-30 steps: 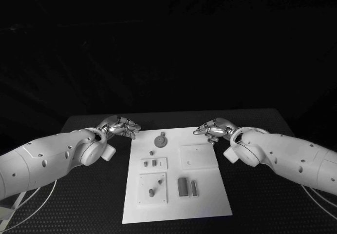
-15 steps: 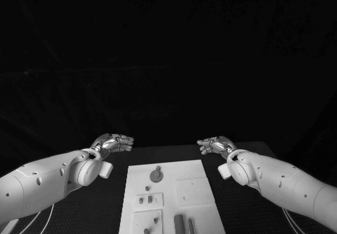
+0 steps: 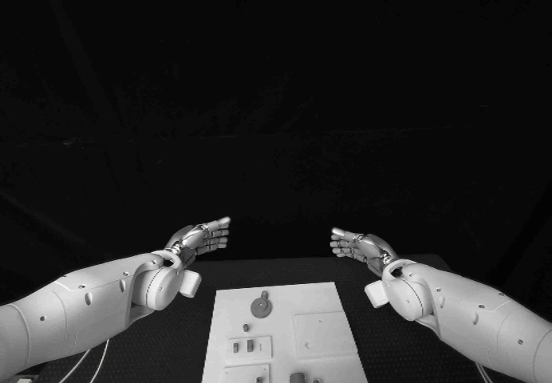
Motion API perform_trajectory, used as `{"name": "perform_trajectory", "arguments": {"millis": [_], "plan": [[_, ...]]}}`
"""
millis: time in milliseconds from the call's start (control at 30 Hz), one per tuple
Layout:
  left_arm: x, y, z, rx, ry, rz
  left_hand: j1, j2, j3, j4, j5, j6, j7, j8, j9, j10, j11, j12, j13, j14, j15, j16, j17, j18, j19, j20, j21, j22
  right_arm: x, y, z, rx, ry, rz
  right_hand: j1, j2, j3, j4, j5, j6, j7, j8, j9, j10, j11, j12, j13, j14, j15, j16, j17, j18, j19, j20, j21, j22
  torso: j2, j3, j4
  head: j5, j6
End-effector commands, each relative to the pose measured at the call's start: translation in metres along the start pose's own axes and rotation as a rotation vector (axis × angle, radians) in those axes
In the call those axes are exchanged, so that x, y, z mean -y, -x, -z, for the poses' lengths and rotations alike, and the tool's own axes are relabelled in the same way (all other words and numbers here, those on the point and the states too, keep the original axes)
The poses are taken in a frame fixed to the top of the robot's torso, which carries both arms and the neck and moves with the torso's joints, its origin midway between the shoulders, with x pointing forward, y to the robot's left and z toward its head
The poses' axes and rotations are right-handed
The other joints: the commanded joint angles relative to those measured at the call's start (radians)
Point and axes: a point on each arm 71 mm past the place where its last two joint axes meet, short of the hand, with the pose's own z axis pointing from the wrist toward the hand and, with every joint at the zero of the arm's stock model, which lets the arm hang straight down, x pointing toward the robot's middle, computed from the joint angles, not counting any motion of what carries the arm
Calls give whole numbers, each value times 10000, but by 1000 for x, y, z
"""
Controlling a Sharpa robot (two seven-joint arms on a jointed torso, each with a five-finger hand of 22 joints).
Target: Assemble the parts on the task board
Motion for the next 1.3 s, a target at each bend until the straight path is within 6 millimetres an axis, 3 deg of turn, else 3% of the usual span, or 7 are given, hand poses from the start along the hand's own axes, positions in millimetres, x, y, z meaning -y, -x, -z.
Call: {"name": "perform_trajectory", "arguments": {"millis": [33,100,400,533,700,900,1300], "plan": [[-1,-6,2,66,-67,59,-5871,358,-2402,1865,-402,-4199,-793,-1577,-2888,-5318,-988,-422,-494,-4101,-1212,-1553,-3251,-152,-3907,-720,-429,-5032,0,-2,2,116,74,-73,-5414,139,-2944,1855,-334,-4855,-1327,-552,-4277,-5592,-1138,-1617,-1834,-4303,-1310,-2923,-2477,-502,-2647,-1217,-1635,-9519,-52,-24,31,-54,-122],[-3,-11,4,135,-118,123,-5871,358,-2402,1865,-402,-4199,-793,-1577,-2888,-5318,-988,-422,-494,-4101,-1212,-1553,-3251,-152,-3907,-720,-429,-5032,-1,-4,4,215,153,-155,-5414,139,-2944,1855,-334,-4855,-1327,-552,-4277,-5592,-1138,-1617,-1834,-4303,-1310,-2923,-2477,-502,-2647,-1217,-1635,-9519,-115,-41,62,-98,-243],[-13,-65,29,853,-522,684,-5871,358,-2402,1865,-402,-4199,-793,-1577,-2888,-5318,-988,-422,-494,-4101,-1212,-1553,-3251,-152,-3907,-720,-429,-5032,-6,-24,31,1212,708,-936,-5414,139,-2944,1855,-334,-4855,-1327,-552,-4277,-5592,-1138,-1617,-1834,-4303,-1310,-2923,-2477,-502,-2647,-1217,-1635,-9519,-622,-178,307,-453,-1214],[-15,-89,45,1222,-659,903,-5871,358,-2402,1865,-402,-4199,-793,-1577,-2888,-5318,-988,-422,-494,-4101,-1212,-1553,-3251,-152,-3907,-720,-429,-5032,-9,-35,49,1740,830,-1298,-5414,139,-2944,1855,-334,-4855,-1327,-552,-4277,-5592,-1138,-1617,-1834,-4303,-1310,-2923,-2477,-502,-2647,-1217,-1635,-9519,-732,-208,359,-530,-1424],[-15,-110,62,1575,-754,1072,-5871,358,-2402,1865,-402,-4199,-793,-1577,-2888,-5318,-988,-422,-494,-4101,-1212,-1553,-3251,-152,-3907,-720,-429,-5032,-13,-49,75,2416,823,-1691,-5414,139,-2944,1855,-334,-4855,-1327,-552,-4277,-5592,-1138,-1617,-1834,-4303,-1310,-2923,-2477,-502,-2647,-1217,-1635,-9519,-760,-216,373,-549,-1478],[-14,-120,71,1747,-789,1140,-5871,358,-2402,1865,-402,-4199,-793,-1577,-2888,-5318,-988,-422,-494,-4101,-1212,-1553,-3251,-152,-3907,-720,-429,-5032,-16,-59,98,2907,702,-1914,-5414,139,-2944,1855,-334,-4855,-1327,-552,-4277,-5592,-1138,-1617,-1834,-4303,-1310,-2923,-2477,-502,-2647,-1217,-1635,-9519,-760,-216,373,-549,-1478],[-14,-120,71,1749,-789,1141,-5871,358,-2402,1865,-402,-4199,-793,-1577,-2888,-5318,-988,-422,-494,-4101,-1212,-1553,-3251,-152,-3907,-720,-429,-5032,-17,-63,105,3055,645,-1969,-5414,139,-2944,1855,-334,-4855,-1327,-552,-4277,-5592,-1138,-1617,-1834,-4303,-1310,-2923,-2477,-502,-2647,-1217,-1635,-9519,-760,-216,373,-549,-1478]]}}
